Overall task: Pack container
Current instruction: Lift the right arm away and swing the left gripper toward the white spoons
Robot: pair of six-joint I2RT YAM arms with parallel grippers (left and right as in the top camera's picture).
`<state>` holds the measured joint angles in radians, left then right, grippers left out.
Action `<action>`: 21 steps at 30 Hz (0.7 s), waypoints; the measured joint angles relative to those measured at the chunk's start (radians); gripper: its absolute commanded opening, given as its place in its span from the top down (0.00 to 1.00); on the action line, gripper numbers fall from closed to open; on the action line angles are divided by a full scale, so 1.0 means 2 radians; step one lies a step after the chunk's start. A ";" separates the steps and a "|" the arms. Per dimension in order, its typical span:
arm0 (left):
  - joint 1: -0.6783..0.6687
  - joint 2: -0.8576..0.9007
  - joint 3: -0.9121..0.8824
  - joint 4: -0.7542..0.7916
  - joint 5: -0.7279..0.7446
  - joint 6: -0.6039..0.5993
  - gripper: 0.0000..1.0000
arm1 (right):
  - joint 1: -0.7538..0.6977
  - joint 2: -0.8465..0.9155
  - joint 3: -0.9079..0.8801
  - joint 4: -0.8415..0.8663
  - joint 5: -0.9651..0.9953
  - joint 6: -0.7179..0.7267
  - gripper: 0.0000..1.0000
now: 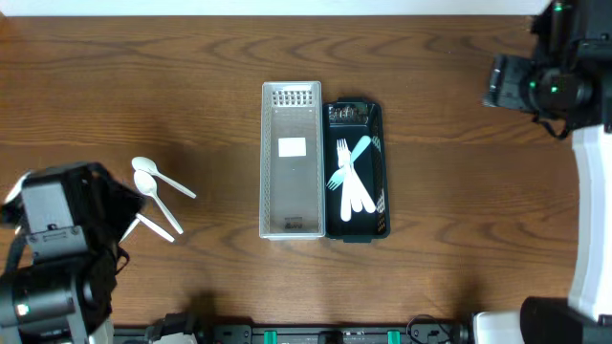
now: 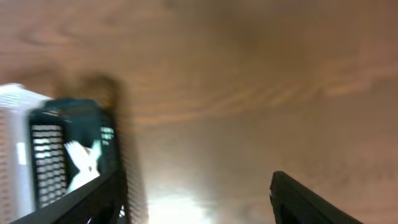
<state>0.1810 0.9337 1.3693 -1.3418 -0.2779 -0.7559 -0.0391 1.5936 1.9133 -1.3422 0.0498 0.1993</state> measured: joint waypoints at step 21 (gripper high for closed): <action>0.279 0.252 -0.124 0.115 0.090 -0.275 0.02 | -0.034 0.010 -0.144 0.032 -0.051 -0.013 0.25</action>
<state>0.7387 1.4376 1.1206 -1.1114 -0.0986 -1.3052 -0.1062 1.6135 1.6257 -1.2778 -0.0532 0.1741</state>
